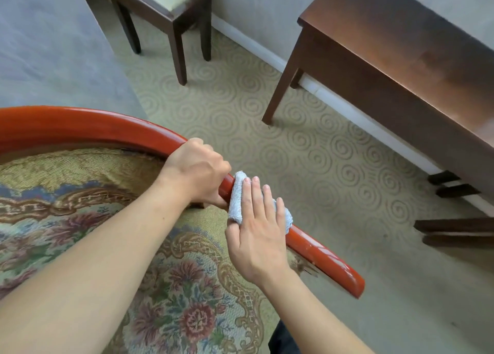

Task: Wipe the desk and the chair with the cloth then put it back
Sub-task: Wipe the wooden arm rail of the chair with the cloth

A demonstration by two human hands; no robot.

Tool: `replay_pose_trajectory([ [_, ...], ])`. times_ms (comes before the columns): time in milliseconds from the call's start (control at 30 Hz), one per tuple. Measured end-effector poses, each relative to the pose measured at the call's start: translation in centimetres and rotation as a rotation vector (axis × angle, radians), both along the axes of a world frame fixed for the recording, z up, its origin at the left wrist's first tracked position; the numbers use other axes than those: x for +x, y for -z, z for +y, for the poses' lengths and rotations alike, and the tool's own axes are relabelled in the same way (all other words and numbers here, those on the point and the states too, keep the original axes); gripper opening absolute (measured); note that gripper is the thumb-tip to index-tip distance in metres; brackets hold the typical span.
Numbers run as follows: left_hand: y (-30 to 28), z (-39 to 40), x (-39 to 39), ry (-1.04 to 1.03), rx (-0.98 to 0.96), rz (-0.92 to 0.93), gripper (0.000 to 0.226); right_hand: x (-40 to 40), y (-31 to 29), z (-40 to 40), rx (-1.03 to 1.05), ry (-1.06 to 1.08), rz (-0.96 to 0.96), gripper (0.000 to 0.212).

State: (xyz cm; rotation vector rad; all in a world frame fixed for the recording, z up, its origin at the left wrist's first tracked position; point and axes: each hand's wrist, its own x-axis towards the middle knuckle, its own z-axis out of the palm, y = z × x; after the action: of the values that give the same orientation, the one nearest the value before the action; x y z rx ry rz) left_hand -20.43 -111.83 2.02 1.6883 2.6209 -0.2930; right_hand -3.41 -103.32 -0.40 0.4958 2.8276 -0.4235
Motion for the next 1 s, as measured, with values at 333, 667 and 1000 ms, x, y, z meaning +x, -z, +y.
replay_pose_trajectory([
  [333, 0.6, -0.3, 0.5, -0.014, 0.042, 0.035, 0.08, 2.7, -0.2, 2.3, 0.093, -0.136, 0.0, 0.077],
  [667, 0.6, -0.8, 0.7, -0.017, 0.029, 0.098, 0.088, 12.3, 0.4, 5.8, 0.175, 0.004, 0.119, 0.078],
  [1000, 0.5, -0.8, 0.7, 0.001, 0.032, 0.083, 0.092, 15.8, 2.4, 5.4, 0.115, 0.357, 0.162, 0.082],
])
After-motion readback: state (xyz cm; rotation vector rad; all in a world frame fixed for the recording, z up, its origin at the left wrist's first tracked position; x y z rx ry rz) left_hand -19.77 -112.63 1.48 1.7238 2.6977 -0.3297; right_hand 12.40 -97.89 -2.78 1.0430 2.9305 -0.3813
